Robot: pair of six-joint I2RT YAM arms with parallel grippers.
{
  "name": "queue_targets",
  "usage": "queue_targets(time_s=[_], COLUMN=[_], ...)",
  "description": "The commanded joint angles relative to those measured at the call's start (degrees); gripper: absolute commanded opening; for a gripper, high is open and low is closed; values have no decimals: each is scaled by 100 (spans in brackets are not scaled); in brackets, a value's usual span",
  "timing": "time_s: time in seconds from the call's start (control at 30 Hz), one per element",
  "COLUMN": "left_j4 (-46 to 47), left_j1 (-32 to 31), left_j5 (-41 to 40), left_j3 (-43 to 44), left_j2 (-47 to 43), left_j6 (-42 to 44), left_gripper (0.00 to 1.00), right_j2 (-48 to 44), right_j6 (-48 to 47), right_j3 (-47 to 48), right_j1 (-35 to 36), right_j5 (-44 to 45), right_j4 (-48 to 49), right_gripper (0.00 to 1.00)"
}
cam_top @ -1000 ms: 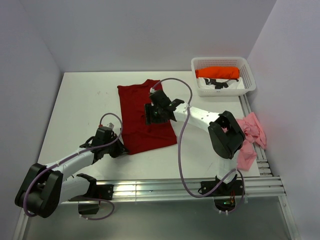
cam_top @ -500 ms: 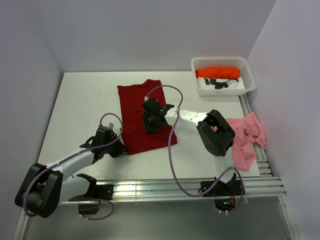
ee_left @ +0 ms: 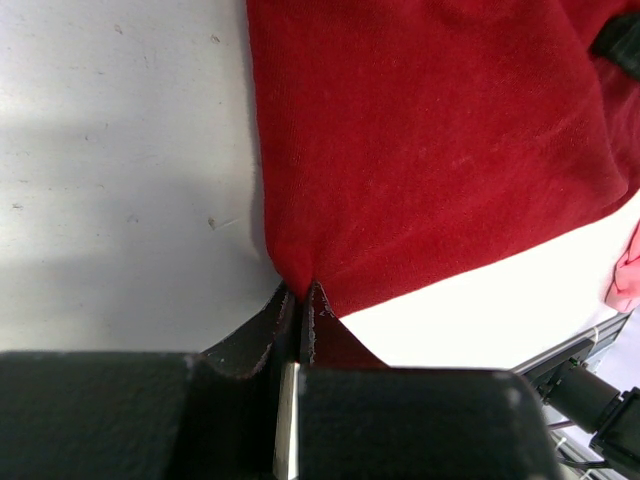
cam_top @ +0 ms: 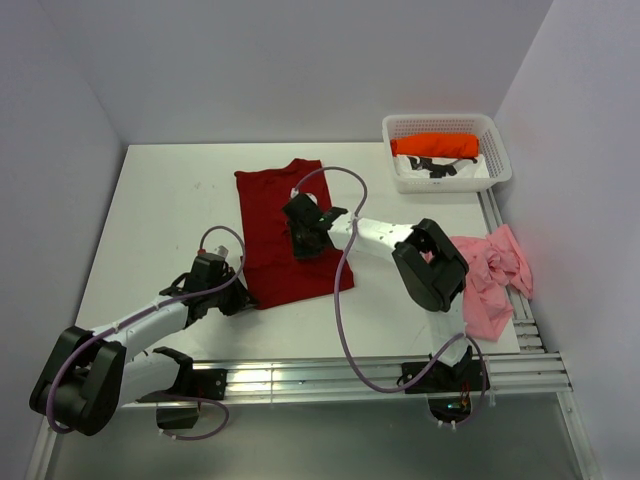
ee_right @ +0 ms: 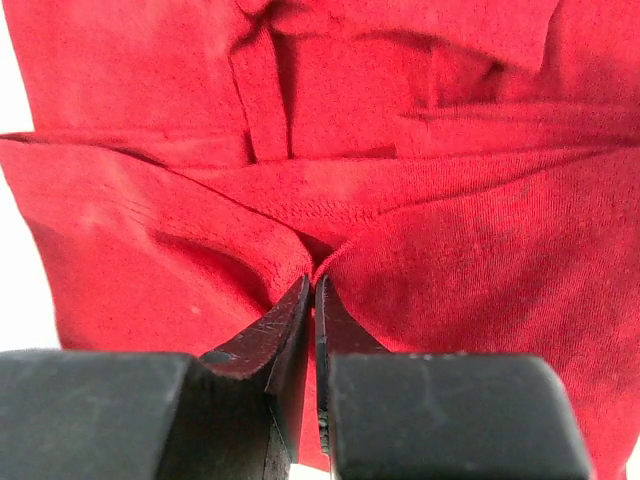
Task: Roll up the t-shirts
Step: Roll the tshirt
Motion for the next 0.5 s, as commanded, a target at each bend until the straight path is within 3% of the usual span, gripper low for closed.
queue_targets(time_s=[0.0, 0.1, 0.3, 0.47], left_j4=[-147, -156, -147, -147], left_j1=[-53, -70, -97, -114], left_j5=[-251, -260, -278, -286], left_j3=[-52, -61, -61, -61], left_j2=[106, 97, 123, 150], left_j6=[108, 108, 99, 64], left_gripper=[4, 4, 4, 4], right_j2=[28, 116, 248, 459], right_j6=[25, 25, 25, 16], right_j3=[473, 676, 992, 1142], right_j1=[10, -25, -104, -148], right_j5=[244, 420, 517, 666], right_j4=[76, -12, -56, -240], right_gripper=[10, 3, 1, 10])
